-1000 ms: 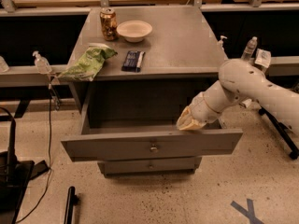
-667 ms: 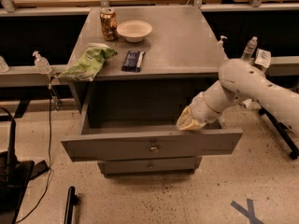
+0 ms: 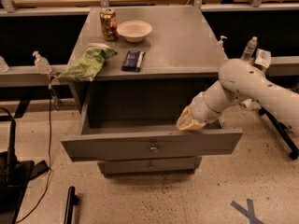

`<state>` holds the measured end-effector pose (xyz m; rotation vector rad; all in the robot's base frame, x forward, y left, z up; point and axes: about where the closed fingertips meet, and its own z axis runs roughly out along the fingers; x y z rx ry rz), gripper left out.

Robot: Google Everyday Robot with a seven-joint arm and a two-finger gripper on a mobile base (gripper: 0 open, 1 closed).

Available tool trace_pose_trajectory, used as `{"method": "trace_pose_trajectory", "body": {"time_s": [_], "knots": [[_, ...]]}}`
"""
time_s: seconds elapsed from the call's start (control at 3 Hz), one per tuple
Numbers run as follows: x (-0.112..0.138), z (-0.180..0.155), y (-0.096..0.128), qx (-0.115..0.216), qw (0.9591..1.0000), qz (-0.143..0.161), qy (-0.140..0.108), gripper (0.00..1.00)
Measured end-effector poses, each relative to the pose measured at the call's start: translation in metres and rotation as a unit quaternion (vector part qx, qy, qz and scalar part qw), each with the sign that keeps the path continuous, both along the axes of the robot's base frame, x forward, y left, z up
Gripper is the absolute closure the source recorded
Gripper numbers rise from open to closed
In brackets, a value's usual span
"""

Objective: Open top drawer

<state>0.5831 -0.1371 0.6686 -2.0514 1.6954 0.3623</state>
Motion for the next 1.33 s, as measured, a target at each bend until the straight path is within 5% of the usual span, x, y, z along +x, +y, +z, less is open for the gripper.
{"method": "trace_pose_trajectory", "body": {"time_s": [0.33,1.33], "knots": [[0.0000,-0.0001,0.0001,0.000,1.0000,0.000,0.000,0.66],[-0.0003,-0.0004,0.0007,0.000,1.0000,0.001,0.001,0.00]]}}
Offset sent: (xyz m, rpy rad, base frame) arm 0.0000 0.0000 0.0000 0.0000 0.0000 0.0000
